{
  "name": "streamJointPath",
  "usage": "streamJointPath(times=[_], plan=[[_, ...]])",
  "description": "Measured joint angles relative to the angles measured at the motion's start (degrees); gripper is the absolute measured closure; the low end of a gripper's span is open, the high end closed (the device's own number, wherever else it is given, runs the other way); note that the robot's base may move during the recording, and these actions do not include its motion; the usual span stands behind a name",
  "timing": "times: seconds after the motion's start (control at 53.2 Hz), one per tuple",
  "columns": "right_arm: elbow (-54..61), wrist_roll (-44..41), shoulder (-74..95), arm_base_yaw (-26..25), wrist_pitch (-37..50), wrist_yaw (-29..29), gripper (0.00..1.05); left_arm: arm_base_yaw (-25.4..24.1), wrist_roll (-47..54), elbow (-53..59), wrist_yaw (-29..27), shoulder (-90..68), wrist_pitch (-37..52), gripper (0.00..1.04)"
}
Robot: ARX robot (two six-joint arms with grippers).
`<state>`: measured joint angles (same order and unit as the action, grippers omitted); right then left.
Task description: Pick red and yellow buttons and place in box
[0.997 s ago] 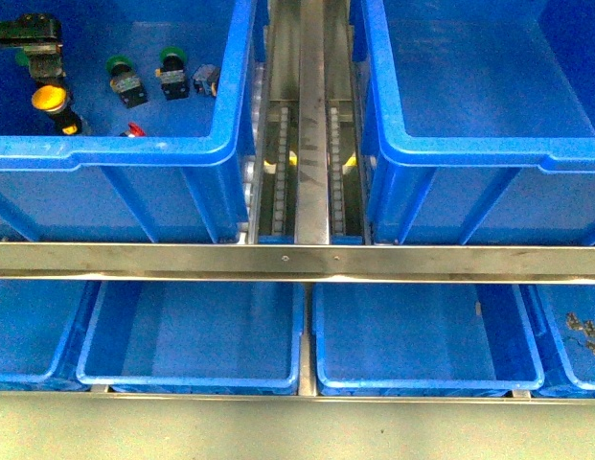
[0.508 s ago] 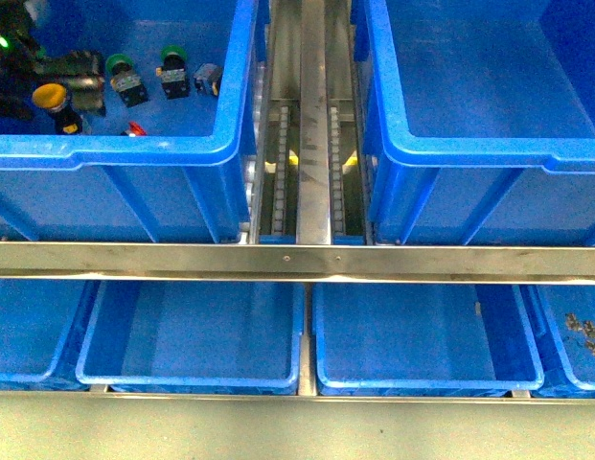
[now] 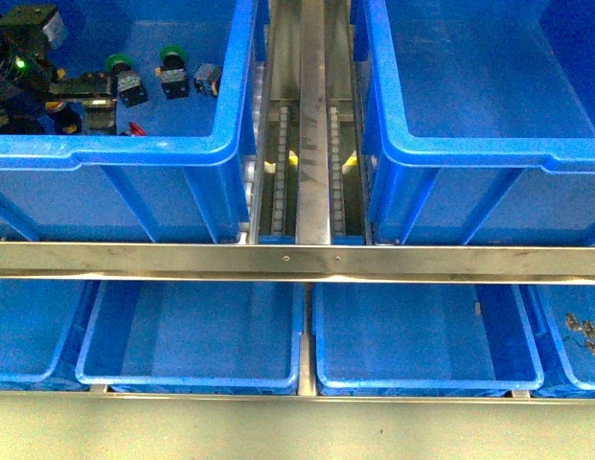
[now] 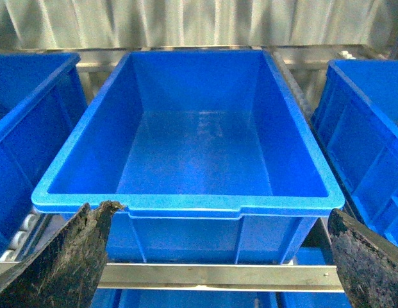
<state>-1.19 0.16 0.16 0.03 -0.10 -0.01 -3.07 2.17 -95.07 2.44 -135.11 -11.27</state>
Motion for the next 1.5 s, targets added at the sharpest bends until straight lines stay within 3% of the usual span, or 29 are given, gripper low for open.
streamJointPath(times=[0.432, 1.241, 1.335, 1.504], plan=[[0.0, 0.0, 0.0, 0.0, 0.0, 0.0, 0.06, -2.71, 3.23, -3.61, -0.42, -0.11, -0.35, 0.08], [0.0, 0.0, 0.0, 0.0, 0.0, 0.0, 0.06, -2.12, 2.69, -8.66, 0.57, -3.17, -2.05, 0.08], [0.0, 0.0, 0.0, 0.0, 0.0, 0.0, 0.06, -2.1, 2.51, -8.83, 0.57, -3.17, -1.95, 0.17], [0.0, -0.02, 0.0, 0.0, 0.0, 0.0, 0.06, -1.95, 2.45, -8.85, 0.63, -3.43, -1.88, 0.45]])
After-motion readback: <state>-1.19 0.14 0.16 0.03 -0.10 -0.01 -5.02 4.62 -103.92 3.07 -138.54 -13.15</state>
